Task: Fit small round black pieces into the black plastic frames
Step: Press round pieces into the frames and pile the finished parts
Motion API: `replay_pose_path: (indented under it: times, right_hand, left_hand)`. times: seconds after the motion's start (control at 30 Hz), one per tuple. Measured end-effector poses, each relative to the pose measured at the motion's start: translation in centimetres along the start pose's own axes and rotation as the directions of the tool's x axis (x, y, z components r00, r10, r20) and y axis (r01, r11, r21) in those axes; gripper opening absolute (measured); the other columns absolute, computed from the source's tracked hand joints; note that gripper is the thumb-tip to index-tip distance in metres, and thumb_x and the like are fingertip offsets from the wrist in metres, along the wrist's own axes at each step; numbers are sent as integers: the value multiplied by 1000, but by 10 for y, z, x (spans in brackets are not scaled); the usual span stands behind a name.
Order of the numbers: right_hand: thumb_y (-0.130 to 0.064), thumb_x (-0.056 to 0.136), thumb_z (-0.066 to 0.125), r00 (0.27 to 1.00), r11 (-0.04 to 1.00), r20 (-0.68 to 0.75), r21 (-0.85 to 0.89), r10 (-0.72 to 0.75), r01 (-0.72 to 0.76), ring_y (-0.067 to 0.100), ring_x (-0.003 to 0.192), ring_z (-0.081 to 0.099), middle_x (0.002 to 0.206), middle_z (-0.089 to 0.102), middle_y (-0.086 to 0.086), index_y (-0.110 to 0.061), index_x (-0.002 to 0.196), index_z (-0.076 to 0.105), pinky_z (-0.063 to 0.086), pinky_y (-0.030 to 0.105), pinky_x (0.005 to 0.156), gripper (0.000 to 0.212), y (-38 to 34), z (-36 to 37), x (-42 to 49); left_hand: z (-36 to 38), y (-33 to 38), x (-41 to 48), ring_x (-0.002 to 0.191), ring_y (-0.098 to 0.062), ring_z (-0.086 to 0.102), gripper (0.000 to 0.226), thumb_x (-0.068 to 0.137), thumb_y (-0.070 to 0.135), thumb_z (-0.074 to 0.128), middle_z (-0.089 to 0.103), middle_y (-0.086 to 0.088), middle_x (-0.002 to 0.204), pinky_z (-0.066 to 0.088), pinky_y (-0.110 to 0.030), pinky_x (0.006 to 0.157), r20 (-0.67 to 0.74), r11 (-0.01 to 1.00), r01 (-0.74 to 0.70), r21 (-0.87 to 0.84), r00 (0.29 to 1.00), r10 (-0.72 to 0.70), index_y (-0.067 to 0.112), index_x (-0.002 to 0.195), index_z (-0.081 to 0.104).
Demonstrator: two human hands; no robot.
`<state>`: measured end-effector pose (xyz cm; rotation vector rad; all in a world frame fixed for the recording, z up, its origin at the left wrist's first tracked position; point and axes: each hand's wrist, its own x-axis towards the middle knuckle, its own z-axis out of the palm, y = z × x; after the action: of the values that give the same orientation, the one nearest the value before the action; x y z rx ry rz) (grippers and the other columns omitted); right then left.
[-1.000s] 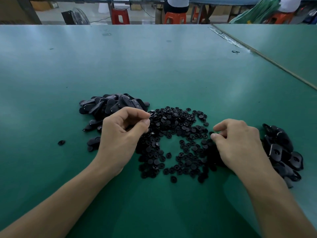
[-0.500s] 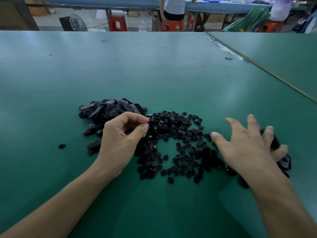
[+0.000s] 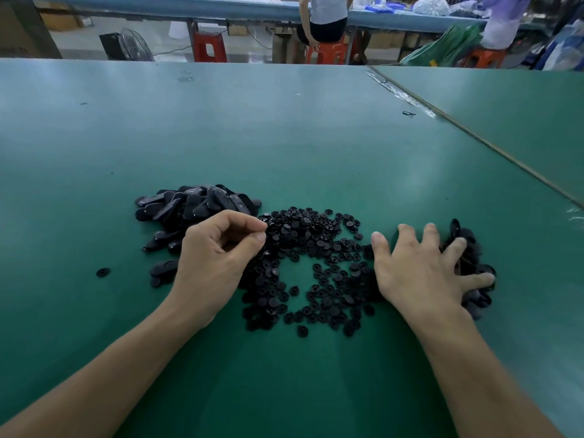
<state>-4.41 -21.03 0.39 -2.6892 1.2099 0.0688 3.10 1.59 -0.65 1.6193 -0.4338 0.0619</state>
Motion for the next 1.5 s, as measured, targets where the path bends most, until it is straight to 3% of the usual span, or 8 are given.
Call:
replay_pose_path:
  times: [0.27, 0.43, 0.67, 0.93, 1.1, 1.23, 1.37, 1.5]
  right_hand:
    - [-49, 102, 35, 947, 969, -262, 110, -185, 220, 28, 152, 15, 164, 23, 7, -23, 149, 40, 6, 53, 122, 54, -4, -7, 13]
    - [-59, 101, 28, 997, 992, -46, 100, -68, 72, 38, 149, 17, 163, 22, 17, -22, 155, 28, 13, 51, 123, 66, 8, -9, 21]
    - [-38, 101, 48, 946, 947, -255, 200, -198, 252, 35, 123, 51, 131, 61, 12, -13, 130, 61, 40, 44, 104, 40, 5, -7, 18]
    - [-38, 96, 61, 902, 922, -394, 255, -177, 292, 37, 125, 50, 133, 60, 11, -21, 109, 74, 37, 49, 109, 25, 4, -6, 16]
    - [-37, 95, 65, 845, 881, -493, 283, -205, 379, 34, 118, 53, 124, 64, 9, -18, 106, 75, 40, 41, 100, 24, 3, -10, 16]
    - [-27, 98, 62, 835, 671, -446, 515, -323, 534, 6, 76, 65, 82, 69, -9, -19, 101, 75, 45, 11, 68, 15, -12, -20, 6]
    - [-20, 94, 68, 826, 398, -204, 799, -525, 451, 3, 65, 66, 76, 75, -5, -27, 92, 74, 53, 17, 64, 10, -35, -17, -15]
    - [-11, 87, 75, 780, 190, -161, 922, -605, 338, 8, 62, 67, 76, 76, 1, -18, 95, 74, 50, 14, 61, 10, -48, -3, -28]
  left_hand:
    - [0, 0, 1, 69, -5, 66, 29, 88, -1, 72, 73, 5, 77, 53, -15, 70, -2, 1000, 1, -17, 1000, -1, 27, 82, 74]
    - [0, -1, 1, 70, -5, 66, 31, 88, 0, 72, 74, 5, 78, 52, -15, 70, 7, 1000, -8, -12, 1000, 9, 30, 82, 76]
    - [-1, -2, 1, 69, -5, 65, 33, 88, 0, 72, 73, 6, 77, 52, -16, 70, 10, 1000, -9, -11, 1000, 10, 32, 83, 76]
    - [-1, -2, 1, 69, -8, 64, 29, 88, 0, 72, 73, 4, 77, 53, -19, 70, 6, 1000, 0, -23, 1000, 0, 28, 81, 75]
    - [-1, -4, 1, 71, -10, 65, 22, 89, 1, 71, 72, 3, 79, 56, -23, 71, -3, 1000, 3, -31, 1000, -3, 23, 86, 74]
    - [-1, -2, 0, 75, -9, 66, 14, 86, 15, 75, 73, 3, 82, 58, -25, 73, 11, 998, -9, -62, 1000, 10, 26, 95, 74]
    - [1, 0, -2, 78, -10, 70, 25, 84, 23, 79, 75, 0, 88, 56, -21, 75, 37, 996, -16, -83, 999, 20, 24, 108, 73]
    - [1, 4, -4, 83, -10, 73, 27, 80, 26, 78, 78, 4, 91, 56, -18, 76, 74, 997, -26, -69, 997, 31, 23, 106, 74]
